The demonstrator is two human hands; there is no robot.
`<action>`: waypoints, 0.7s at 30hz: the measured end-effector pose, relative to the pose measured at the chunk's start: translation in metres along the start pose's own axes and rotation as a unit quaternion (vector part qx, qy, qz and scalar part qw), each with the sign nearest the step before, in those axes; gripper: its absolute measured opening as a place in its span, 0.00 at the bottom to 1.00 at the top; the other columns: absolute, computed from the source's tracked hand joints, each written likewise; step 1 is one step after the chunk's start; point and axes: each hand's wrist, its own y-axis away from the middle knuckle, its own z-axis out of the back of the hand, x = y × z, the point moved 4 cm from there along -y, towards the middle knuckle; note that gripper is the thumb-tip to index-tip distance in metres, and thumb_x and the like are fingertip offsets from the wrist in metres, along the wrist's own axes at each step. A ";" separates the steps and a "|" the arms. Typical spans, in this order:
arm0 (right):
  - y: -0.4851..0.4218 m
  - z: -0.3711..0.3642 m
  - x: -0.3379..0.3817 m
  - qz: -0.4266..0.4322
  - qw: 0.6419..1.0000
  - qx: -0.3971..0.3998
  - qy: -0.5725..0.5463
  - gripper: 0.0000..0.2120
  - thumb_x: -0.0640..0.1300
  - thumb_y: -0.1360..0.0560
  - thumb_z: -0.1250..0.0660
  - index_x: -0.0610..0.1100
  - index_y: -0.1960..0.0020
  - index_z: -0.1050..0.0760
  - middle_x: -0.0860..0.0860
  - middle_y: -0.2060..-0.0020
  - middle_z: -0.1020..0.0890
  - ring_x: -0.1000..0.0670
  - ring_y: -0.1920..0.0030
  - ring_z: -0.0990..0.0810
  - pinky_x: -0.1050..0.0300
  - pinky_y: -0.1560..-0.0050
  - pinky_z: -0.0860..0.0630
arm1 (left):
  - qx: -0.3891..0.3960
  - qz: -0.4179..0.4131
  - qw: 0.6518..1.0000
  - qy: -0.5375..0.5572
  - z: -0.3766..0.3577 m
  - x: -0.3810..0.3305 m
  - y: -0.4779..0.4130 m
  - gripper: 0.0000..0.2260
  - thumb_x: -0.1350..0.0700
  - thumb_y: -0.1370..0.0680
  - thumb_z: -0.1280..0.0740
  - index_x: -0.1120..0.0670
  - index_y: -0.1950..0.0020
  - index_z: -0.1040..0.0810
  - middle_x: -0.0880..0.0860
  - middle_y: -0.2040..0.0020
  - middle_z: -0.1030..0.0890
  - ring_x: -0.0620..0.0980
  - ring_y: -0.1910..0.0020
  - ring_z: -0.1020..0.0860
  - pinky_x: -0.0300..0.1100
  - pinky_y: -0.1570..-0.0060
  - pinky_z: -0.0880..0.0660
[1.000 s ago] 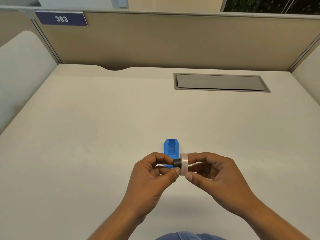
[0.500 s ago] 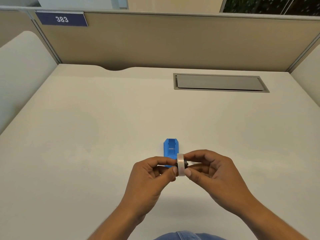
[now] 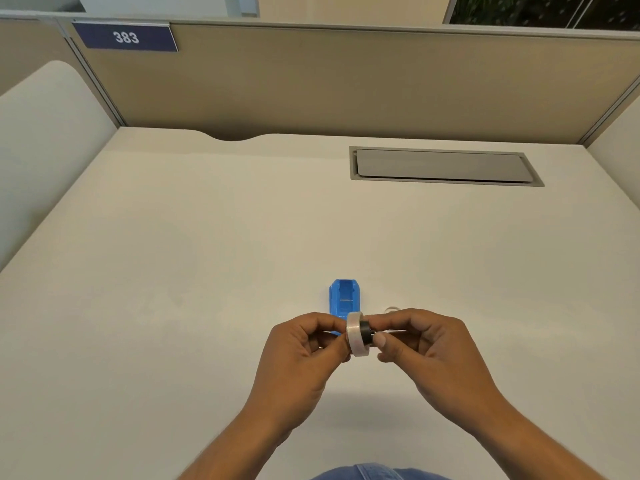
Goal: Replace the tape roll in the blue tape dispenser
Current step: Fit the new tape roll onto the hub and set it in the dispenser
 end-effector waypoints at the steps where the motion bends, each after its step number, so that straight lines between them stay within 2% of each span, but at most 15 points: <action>1: -0.002 0.000 -0.001 0.000 1.000 -0.002 0.004 0.11 0.39 0.28 0.27 0.56 0.54 0.16 0.56 0.57 0.13 0.49 0.58 0.14 0.57 0.55 0.17 | -0.003 -0.001 1.000 -0.011 0.000 0.001 -0.002 0.04 0.54 0.27 0.25 0.44 0.56 0.15 0.49 0.64 0.14 0.47 0.63 0.17 0.38 0.58 0.20; 4: -0.009 -0.001 -0.007 0.000 0.999 -0.010 0.030 0.11 0.38 0.27 0.27 0.55 0.54 0.15 0.56 0.58 0.13 0.52 0.57 0.15 0.60 0.56 0.18 | -0.011 -0.001 0.999 -0.040 0.000 0.003 -0.010 0.05 0.53 0.27 0.26 0.43 0.55 0.16 0.49 0.63 0.14 0.50 0.62 0.17 0.41 0.60 0.21; 6: -0.016 -0.001 -0.011 -0.001 0.999 -0.017 0.047 0.10 0.38 0.27 0.28 0.53 0.55 0.15 0.57 0.58 0.13 0.54 0.56 0.15 0.64 0.58 0.20 | -0.017 -0.001 0.999 -0.051 0.001 0.005 -0.016 0.04 0.54 0.27 0.26 0.44 0.56 0.16 0.48 0.64 0.14 0.47 0.65 0.19 0.36 0.66 0.23; 8: -0.023 -0.002 -0.016 -0.007 0.998 -0.025 0.062 0.09 0.38 0.27 0.28 0.53 0.55 0.15 0.58 0.59 0.13 0.55 0.56 0.15 0.62 0.60 0.20 | -0.022 0.000 0.998 -0.059 0.001 0.007 -0.024 0.03 0.54 0.27 0.26 0.46 0.57 0.16 0.47 0.65 0.15 0.43 0.68 0.20 0.30 0.70 0.28; 11: -0.036 -0.003 -0.024 -0.019 0.996 -0.031 0.088 0.07 0.41 0.27 0.27 0.53 0.57 0.16 0.58 0.61 0.14 0.55 0.59 0.16 0.57 0.61 0.20 | -0.019 0.002 0.998 -0.067 0.000 0.011 -0.037 0.02 0.55 0.26 0.27 0.47 0.57 0.17 0.48 0.67 0.15 0.41 0.71 0.23 0.29 0.72 0.31; 13: -0.046 -0.003 -0.030 -0.020 0.994 -0.031 0.099 0.07 0.41 0.27 0.27 0.53 0.57 0.16 0.59 0.62 0.14 0.56 0.60 0.16 0.58 0.62 0.21 | -0.029 -0.008 0.995 -0.098 0.000 0.014 -0.048 0.03 0.55 0.26 0.27 0.47 0.57 0.17 0.48 0.66 0.17 0.40 0.72 0.26 0.28 0.72 0.33; 17: -0.065 -0.003 -0.041 -0.015 0.992 -0.040 0.120 0.08 0.40 0.28 0.27 0.53 0.58 0.16 0.61 0.62 0.15 0.58 0.62 0.18 0.67 0.67 0.25 | -0.043 -0.040 0.986 -0.155 0.000 0.020 -0.069 0.04 0.55 0.25 0.27 0.47 0.58 0.18 0.46 0.57 0.20 0.40 0.71 0.29 0.29 0.69 0.31; 21: -0.082 -0.004 -0.052 -0.011 0.989 -0.038 0.142 0.08 0.38 0.28 0.27 0.52 0.58 0.17 0.58 0.63 0.15 0.59 0.62 0.19 0.71 0.66 0.27 | -0.043 -0.036 0.979 -0.194 0.000 0.032 -0.088 0.07 0.58 0.25 0.27 0.45 0.58 0.19 0.45 0.54 0.21 0.43 0.70 0.30 0.31 0.67 0.31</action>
